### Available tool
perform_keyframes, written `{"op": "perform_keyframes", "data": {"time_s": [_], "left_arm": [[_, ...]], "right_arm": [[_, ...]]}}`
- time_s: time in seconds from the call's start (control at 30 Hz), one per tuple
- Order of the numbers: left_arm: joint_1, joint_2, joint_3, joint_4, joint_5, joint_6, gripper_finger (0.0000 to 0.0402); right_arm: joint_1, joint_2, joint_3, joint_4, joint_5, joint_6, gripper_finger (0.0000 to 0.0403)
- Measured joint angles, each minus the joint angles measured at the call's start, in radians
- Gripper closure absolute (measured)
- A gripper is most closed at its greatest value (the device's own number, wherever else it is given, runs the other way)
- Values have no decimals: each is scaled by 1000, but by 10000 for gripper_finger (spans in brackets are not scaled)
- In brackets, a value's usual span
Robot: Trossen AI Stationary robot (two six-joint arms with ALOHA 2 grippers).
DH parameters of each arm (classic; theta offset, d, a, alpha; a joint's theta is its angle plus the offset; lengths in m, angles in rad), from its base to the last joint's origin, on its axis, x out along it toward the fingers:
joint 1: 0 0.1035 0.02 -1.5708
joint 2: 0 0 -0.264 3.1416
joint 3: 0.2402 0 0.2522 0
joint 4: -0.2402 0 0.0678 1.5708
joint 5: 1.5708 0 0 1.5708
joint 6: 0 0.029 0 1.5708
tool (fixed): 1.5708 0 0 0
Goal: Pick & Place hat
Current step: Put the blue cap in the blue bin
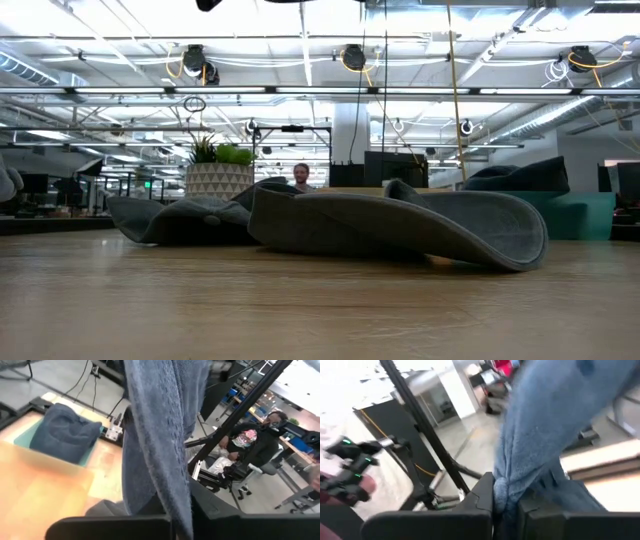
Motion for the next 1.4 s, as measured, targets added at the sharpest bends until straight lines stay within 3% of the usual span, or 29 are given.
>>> {"op": "perform_keyframes", "data": {"time_s": [0.33,0.57,0.67,0.93,1.2,1.4], "left_arm": [[15,0,0,9,13,-17,315],[75,0,0,-5,-35,-16,226],[90,0,0,-4,-31,-12,190],[100,0,0,-3,-30,-13,130],[100,0,0,-3,-27,-22,117],[100,0,0,-2,-29,-30,117]], "right_arm": [[-18,-82,0,161,-27,44,396],[-29,-164,0,109,11,68,396],[-35,-211,0,13,41,15,396],[-43,-291,8,-301,252,-156,396],[-40,-244,188,-799,438,-306,397],[-40,-161,340,-1042,514,-353,397]]}}
